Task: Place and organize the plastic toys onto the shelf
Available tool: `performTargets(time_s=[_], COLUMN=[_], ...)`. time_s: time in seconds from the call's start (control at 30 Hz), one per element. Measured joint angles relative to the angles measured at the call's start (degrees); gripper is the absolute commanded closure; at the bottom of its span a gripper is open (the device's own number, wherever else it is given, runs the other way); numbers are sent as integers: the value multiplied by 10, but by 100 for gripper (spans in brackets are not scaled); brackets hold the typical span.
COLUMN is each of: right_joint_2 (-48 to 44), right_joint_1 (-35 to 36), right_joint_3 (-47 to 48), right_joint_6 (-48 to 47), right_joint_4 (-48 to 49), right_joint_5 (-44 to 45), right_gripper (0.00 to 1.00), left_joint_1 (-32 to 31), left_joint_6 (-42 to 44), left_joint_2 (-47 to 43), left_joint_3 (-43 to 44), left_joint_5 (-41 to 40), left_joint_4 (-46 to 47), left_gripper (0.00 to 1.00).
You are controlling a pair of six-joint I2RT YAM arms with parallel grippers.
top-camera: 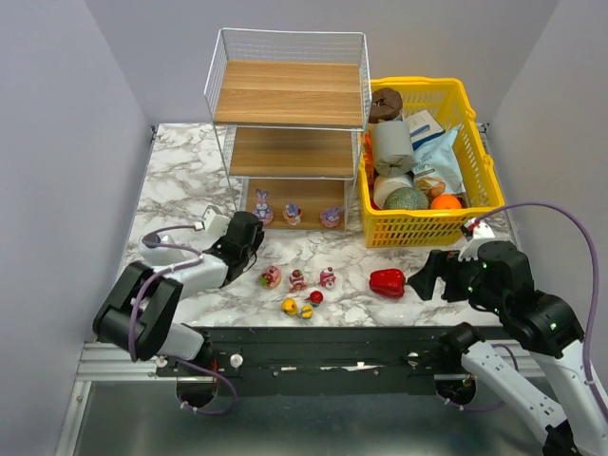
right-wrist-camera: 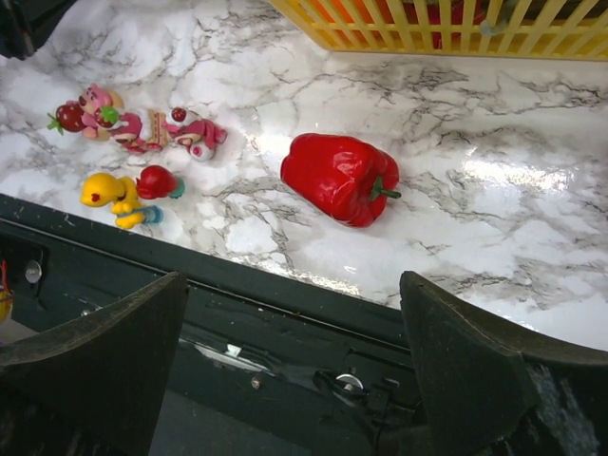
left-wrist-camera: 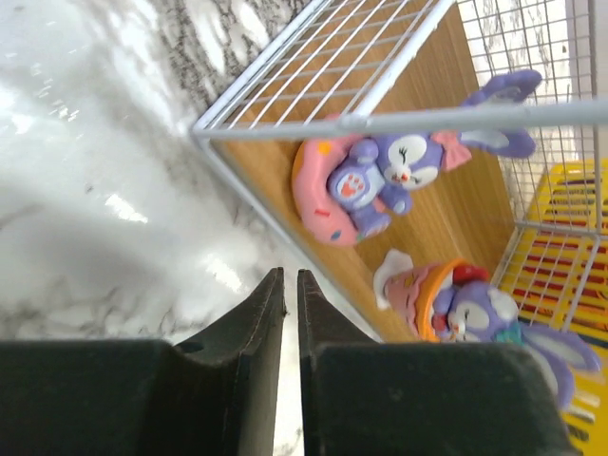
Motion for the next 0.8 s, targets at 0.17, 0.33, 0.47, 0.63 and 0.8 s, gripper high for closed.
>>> performTargets(time_s=[0.17,0.33,0.47,0.63,0.8], right_joint_2=[18,40,67,122,167], right_joint_1=[0,0,0,18,93], right_joint_3=[1,-2,-29,-50,-54], right_joint_6=[-16,-19,-18,-15,-8], right_joint_4=[6,48,111,185,253], right_joint_5=[-25,-82,-112,-114,-69], right_gripper=[0,3,4,4,2], left_joint_1=[-2,-5,-5,-5,-5], left_joint_6=[23,72,124,193,245], left_joint_2=[-104,-205,-261,-291,-303], left_joint_3=[-10,22,70,143,184], left_joint_5=[0,2,8,24,43], left_joint_4=[-82,-218,-320,-432,-497], left_gripper=[65,45,31,10,1])
